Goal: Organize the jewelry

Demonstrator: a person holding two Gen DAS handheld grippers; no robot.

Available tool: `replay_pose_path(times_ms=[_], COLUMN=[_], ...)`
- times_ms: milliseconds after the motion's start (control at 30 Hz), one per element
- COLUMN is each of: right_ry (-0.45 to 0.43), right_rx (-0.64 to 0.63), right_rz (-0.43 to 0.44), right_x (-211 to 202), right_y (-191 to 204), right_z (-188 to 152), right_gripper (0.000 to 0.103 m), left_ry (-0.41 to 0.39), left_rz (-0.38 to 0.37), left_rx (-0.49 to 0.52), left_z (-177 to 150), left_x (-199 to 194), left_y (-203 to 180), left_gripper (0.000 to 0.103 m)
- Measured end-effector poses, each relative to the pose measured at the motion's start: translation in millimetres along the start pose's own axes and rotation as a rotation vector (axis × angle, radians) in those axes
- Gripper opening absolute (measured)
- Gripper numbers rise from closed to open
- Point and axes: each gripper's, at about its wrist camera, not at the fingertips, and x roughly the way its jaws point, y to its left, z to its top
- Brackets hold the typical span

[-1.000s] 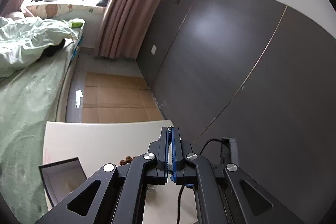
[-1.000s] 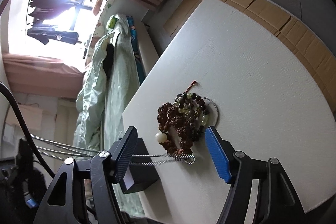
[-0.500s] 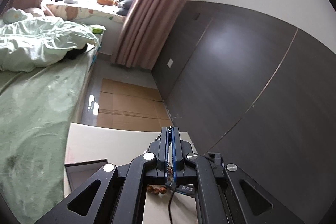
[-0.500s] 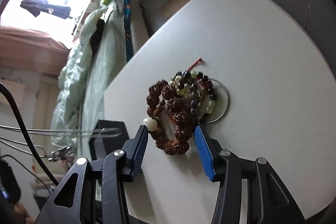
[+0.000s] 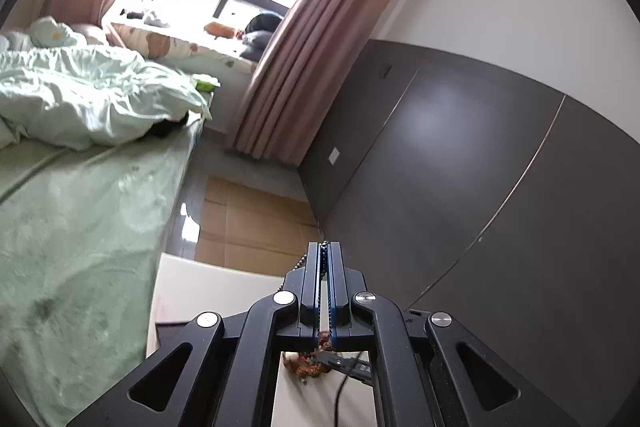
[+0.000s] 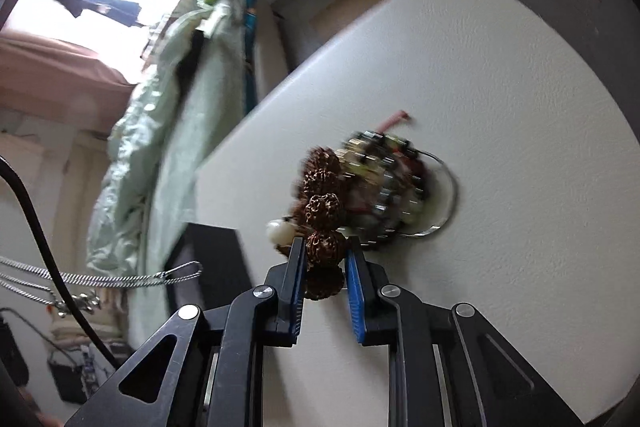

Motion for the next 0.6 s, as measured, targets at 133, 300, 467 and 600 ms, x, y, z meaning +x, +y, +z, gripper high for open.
replay_pose_path(times_ms=[133, 300, 467, 600], right_ry=[-0.048, -0.086, -0.107, -0.126], right_rx=[-0.050, -0.099, -0.115, -0.126], right_rz=[0.075, 0.149, 0.206, 0.229], right_x=[-16.4, -28.8, -36.4, -42.0], right_y=[17.2, 37.1, 47.2, 51.9], right_z=[-3.1, -6.4, -8.5, -10.3], right_gripper=[0.020, 0.020, 0.020, 0.020], left_ry=[-0.015, -0.001, 0.019, 0.080], left_rz=[0.018, 0.042, 0.102, 0.124], left_rx=[0.001, -0.006, -0.001, -0.021], left_z=[3.9, 2.4, -4.9, -15.9], left_x=[-1.6, 4.9, 15.0, 33.8], left_y=[3.2, 11.9, 22.9, 34.7], left_gripper=[0.002, 0.002, 0.002, 0.002])
